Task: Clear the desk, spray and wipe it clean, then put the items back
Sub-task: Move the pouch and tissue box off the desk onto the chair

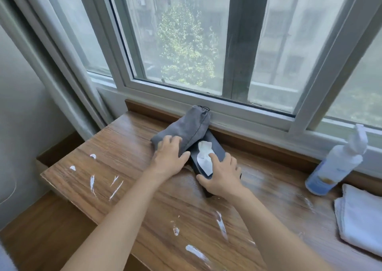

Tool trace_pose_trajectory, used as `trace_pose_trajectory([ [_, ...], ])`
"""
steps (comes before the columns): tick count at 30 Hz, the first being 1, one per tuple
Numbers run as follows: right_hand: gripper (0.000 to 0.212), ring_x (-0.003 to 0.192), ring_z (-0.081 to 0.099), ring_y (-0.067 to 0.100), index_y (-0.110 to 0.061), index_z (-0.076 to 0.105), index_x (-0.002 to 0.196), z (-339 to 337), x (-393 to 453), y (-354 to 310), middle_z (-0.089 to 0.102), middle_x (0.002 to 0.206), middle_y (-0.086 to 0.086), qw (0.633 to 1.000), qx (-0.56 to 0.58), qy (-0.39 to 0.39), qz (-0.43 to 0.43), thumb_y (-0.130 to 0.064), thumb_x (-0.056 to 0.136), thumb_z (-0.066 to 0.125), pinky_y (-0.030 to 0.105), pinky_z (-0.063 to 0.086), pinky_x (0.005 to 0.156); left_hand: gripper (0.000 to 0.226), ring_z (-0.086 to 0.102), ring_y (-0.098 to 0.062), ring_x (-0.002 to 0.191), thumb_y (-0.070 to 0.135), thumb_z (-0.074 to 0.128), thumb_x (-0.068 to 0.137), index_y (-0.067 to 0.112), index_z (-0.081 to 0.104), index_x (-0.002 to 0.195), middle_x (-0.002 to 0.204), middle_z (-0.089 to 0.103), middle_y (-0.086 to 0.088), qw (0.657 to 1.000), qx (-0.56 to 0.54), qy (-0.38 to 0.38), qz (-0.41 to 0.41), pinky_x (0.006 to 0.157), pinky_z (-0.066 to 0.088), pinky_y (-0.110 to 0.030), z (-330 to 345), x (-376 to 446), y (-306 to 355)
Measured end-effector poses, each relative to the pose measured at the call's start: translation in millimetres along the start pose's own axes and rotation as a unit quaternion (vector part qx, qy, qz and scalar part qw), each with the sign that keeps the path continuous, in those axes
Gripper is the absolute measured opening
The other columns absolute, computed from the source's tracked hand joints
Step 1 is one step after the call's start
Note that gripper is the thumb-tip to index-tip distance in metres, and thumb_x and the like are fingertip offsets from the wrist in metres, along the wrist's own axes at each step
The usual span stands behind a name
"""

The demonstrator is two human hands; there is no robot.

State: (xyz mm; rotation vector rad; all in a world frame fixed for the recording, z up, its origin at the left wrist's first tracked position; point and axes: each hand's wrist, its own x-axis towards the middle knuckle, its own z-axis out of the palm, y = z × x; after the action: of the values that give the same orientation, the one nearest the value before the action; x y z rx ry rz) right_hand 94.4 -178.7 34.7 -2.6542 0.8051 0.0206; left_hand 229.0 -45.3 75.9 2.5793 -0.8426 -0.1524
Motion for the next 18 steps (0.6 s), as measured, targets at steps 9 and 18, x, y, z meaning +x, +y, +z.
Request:
trace_pose_trajectory([
  [9,0.093,0.143,0.013,0.045,-0.046,0.022,0.145,14.9,33.3,-17.3,0.009,0.159,0.016,0.993,-0.035,-0.033,0.109,-0.078,0.069,0.062,0.058,0.018,0.113,0.112,0.015,-0.038,0.154,0.076,0.064,0.084,0.019,0.009,0.164,0.167,0.015,-0.017,0.996,0.05,-0.036,0.058,0.124,0.023,-0.053,21.3,112.5,-6.0],
  [18,0.097,0.136,0.022,0.042,-0.049,0.023,0.141,22.7,40.6,-21.1,0.014,0.155,0.018,0.987,-0.056,-0.022,0.146,-0.076,0.057,0.063,0.056,0.024,0.108,0.139,0.028,-0.037,0.151,0.088,0.07,0.059,0.021,0.009,0.165,0.162,0.031,-0.014,0.993,0.044,-0.097,0.053,0.12,0.029,-0.055,33.1,165.2,-28.9],
])
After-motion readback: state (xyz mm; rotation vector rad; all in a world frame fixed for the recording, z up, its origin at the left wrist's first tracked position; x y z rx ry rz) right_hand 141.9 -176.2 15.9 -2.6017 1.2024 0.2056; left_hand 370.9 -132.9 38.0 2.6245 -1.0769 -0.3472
